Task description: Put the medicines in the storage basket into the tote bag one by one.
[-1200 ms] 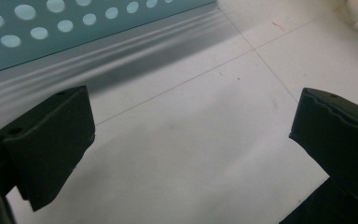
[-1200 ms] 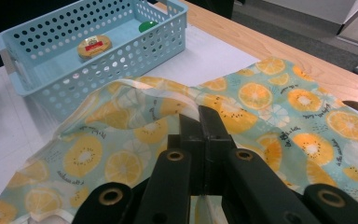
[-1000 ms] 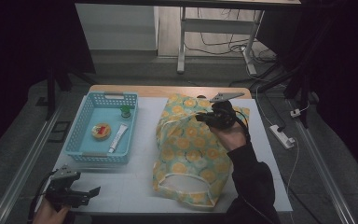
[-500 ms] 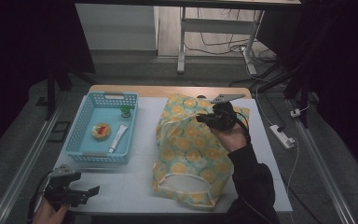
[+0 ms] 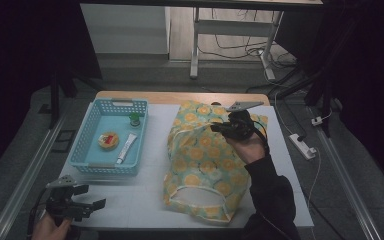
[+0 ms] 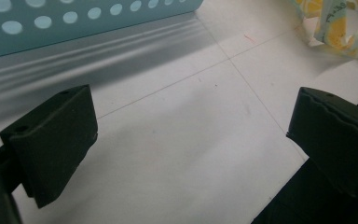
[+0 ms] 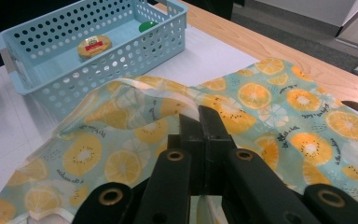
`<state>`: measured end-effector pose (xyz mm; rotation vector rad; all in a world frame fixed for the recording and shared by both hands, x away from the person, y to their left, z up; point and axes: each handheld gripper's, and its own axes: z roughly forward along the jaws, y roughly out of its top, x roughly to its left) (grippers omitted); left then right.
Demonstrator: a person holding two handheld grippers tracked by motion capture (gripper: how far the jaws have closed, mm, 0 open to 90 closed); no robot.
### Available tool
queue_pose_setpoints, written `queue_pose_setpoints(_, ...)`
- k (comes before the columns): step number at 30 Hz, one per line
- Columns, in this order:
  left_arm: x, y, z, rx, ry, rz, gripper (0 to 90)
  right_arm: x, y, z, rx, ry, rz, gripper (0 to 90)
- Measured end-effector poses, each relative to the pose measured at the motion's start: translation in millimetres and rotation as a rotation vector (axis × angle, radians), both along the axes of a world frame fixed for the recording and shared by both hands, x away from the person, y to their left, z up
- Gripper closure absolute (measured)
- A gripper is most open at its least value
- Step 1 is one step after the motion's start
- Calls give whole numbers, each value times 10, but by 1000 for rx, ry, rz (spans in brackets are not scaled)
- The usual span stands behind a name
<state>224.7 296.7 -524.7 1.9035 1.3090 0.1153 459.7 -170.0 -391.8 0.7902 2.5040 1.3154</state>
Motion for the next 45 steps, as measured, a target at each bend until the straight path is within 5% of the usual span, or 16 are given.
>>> queue_pose_setpoints(12,1,10,110,6,-62,-10,8,-14,-29,0,3,-4,2,899)
queue_pose_setpoints(30,107,90,326,3,-126,44,1,-6,-49,-19,3,4,3,898)
queue_pose_setpoints(45,383,81,460,55,-112,41,1,-10,-74,13,11,-11,4,898)
